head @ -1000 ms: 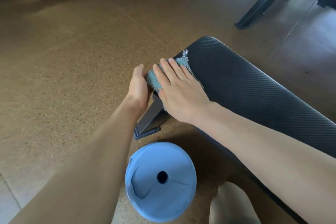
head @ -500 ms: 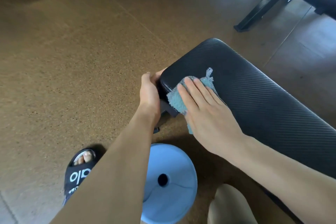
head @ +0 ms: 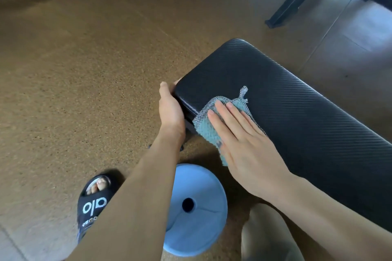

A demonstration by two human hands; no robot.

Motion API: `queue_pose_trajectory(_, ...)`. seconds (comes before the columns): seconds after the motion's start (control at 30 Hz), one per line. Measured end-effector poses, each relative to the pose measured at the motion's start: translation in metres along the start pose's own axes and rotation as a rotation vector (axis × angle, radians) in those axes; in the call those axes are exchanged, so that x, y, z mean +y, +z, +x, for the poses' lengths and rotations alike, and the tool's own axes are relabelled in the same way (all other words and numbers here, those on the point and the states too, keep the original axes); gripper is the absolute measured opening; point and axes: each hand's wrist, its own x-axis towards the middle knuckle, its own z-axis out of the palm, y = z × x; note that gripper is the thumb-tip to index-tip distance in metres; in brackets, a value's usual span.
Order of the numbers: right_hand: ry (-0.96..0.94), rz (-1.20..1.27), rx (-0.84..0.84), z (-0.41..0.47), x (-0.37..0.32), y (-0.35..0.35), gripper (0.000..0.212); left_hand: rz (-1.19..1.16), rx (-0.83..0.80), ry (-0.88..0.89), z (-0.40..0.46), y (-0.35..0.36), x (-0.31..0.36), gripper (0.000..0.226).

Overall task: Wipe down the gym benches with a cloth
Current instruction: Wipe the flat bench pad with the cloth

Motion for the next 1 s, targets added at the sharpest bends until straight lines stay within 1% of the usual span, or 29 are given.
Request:
queue_pose_trajectory(0.1, -0.034, 0.023, -0.001, 0.014, 0.004, 0.0, 0.062, 0.028, 0.031, 0.026, -0.006, 0.009, 0.0, 0.052)
queue_pose_trajectory(0.17, -0.038, 0.093, 0.013, 0.051, 0.005, -0.003, 0.061, 0.048, 0.013, 0.062, -0.008, 0.011, 0.001, 0.057)
queue_pose_trajectory(0.23, 0.011, 0.161, 0.025, 0.094, 0.009, -0.006, 0.062, 0.073, 0.006, 0.103, -0.009, 0.013, 0.002, 0.061)
queue_pose_trajectory(0.33, 0.054, 0.204, -0.031, 0.145, 0.02, -0.012, 0.057, 0.121, 0.062, 0.164, -0.01, 0.015, 0.003, 0.046)
queue_pose_trajectory(0.43, 0.082, 0.227, -0.068, 0.166, 0.049, -0.017, 0.055, 0.152, 0.093, 0.234, -0.011, 0.019, 0.006, 0.037)
queue_pose_trajectory(0.53, 0.204, 0.233, -0.044, 0.162, 0.091, -0.016, 0.055, 0.19, 0.103, 0.207, -0.016, 0.026, 0.014, 0.035)
queue_pose_trajectory(0.63, 0.349, 0.218, -0.023, 0.155, 0.122, -0.012, 0.054, 0.148, 0.191, 0.075, -0.017, 0.033, 0.023, 0.032)
queue_pose_trajectory(0.7, 0.426, 0.217, -0.01, 0.154, 0.123, -0.011, 0.054, 0.136, 0.248, 0.044, -0.015, 0.036, 0.022, 0.034)
queue_pose_trajectory(0.77, 0.448, 0.215, 0.007, 0.153, 0.111, -0.01, 0.055, 0.14, 0.313, 0.081, -0.013, 0.037, 0.019, 0.028)
queue_pose_trajectory(0.8, 0.432, 0.217, 0.016, 0.149, 0.101, -0.009, 0.056, 0.129, 0.332, 0.087, -0.013, 0.039, 0.018, 0.026)
queue_pose_trajectory(0.87, 0.34, 0.224, 0.022, 0.124, 0.075, -0.008, 0.059, 0.107, 0.357, 0.093, -0.013, 0.042, 0.017, 0.026)
queue_pose_trajectory(0.93, 0.212, 0.223, 0.036, 0.08, 0.042, -0.006, 0.063, 0.109, 0.371, 0.095, -0.017, 0.044, 0.019, 0.027)
queue_pose_trajectory(1.0, 0.119, 0.219, 0.046, 0.037, 0.015, -0.004, 0.062, 0.112, 0.378, 0.112, -0.02, 0.045, 0.02, 0.029)
